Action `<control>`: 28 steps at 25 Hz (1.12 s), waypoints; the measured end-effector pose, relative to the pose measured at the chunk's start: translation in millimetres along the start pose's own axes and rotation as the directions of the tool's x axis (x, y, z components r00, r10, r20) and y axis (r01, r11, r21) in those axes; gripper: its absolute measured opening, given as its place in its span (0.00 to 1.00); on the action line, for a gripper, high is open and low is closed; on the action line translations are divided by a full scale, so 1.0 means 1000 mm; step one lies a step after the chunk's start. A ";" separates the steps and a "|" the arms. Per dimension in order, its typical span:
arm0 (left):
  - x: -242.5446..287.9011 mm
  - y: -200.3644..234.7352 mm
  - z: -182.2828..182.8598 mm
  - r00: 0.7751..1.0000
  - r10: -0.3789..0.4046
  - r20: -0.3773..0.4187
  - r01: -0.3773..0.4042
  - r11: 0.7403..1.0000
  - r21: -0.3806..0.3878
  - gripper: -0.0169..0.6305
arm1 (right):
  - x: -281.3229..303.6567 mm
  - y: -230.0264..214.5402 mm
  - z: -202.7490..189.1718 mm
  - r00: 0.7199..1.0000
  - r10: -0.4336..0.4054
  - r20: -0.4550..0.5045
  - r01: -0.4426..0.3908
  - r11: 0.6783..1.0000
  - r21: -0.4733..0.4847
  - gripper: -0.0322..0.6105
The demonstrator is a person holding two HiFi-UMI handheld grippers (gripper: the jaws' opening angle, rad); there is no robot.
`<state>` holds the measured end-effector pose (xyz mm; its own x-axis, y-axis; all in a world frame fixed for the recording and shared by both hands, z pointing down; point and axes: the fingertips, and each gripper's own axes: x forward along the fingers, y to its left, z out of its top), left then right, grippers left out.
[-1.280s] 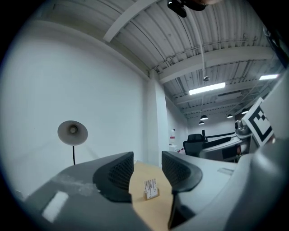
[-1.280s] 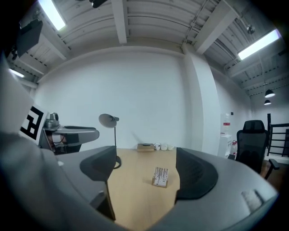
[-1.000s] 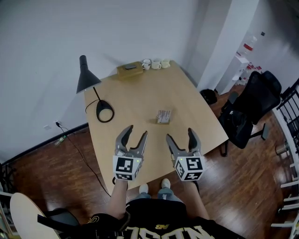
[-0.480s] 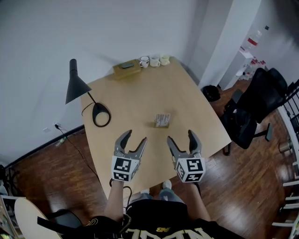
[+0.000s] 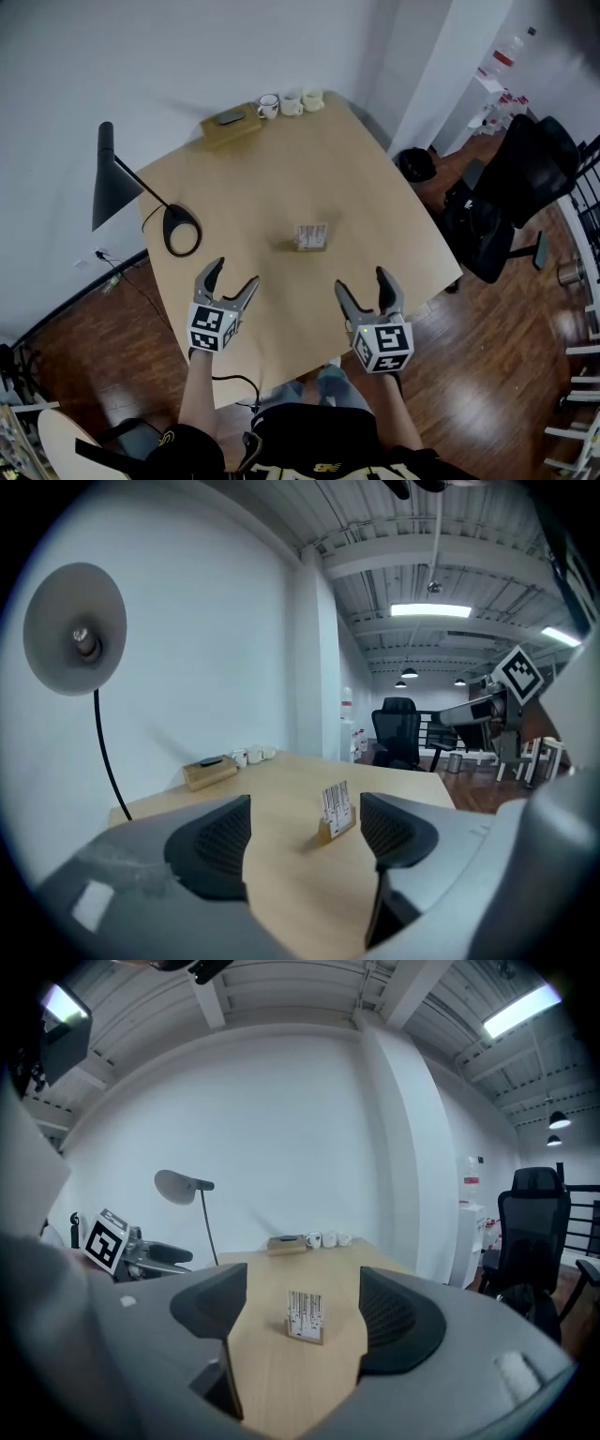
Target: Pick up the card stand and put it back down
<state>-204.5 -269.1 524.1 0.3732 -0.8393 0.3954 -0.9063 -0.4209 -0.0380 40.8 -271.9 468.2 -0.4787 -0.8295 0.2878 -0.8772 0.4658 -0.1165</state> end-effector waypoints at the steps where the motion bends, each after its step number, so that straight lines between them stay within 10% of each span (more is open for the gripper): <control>1: 0.002 0.004 -0.005 1.000 -0.015 -0.012 0.015 1.000 0.003 0.61 | 0.001 -0.002 -0.004 1.000 0.002 -0.008 -0.002 1.000 0.006 0.64; 12: 0.078 0.048 -0.051 0.966 -0.186 -0.182 0.205 0.975 0.089 0.86 | 0.011 -0.024 -0.050 0.995 0.020 -0.099 -0.015 0.998 0.054 0.63; 28: 0.242 -0.066 -0.099 0.867 -0.417 -0.274 0.454 0.886 0.087 0.64 | 0.006 -0.069 -0.102 0.980 -0.027 -0.199 0.047 0.994 0.100 0.60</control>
<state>-73.6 -410.3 713.5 0.6473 -0.4575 0.6097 -0.6165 -0.7846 0.0659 102.3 -277.9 575.4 -0.4380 -0.7639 0.4740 -0.8983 0.3929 -0.1969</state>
